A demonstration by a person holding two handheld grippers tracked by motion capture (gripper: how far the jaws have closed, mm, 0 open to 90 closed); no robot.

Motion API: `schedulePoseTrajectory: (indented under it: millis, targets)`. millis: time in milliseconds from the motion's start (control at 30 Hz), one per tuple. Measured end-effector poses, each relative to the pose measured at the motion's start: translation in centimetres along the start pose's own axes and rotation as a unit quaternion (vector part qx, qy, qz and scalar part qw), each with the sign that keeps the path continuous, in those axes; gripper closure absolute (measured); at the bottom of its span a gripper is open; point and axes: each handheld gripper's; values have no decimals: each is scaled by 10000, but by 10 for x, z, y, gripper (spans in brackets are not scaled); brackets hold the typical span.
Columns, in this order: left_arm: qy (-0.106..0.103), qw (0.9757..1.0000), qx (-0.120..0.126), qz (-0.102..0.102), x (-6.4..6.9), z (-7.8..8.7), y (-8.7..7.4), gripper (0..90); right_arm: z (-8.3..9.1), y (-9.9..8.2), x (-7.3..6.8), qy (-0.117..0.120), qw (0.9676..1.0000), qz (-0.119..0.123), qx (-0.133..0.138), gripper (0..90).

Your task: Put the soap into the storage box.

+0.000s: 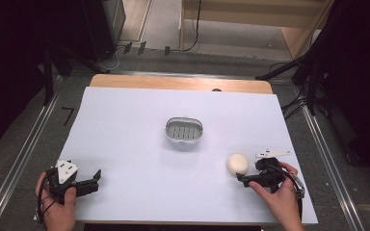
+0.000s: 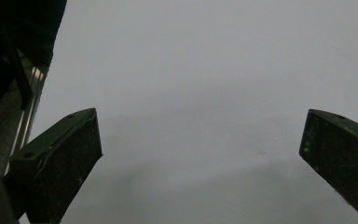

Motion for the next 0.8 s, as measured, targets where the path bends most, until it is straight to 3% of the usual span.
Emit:
schedulePoseTrajectory:
  millis: [800]
  targets:
    - [-3,10000,8,-8,0,0,0,0,-29,23,-9,-133,9999,-53,-43,232]
Point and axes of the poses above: each handheld gripper's, and its own axes: z roughly backward along the jaws, y roughly out of its top, x roughly to its right, and after that the axes turned 14 degrees about y, right-handed
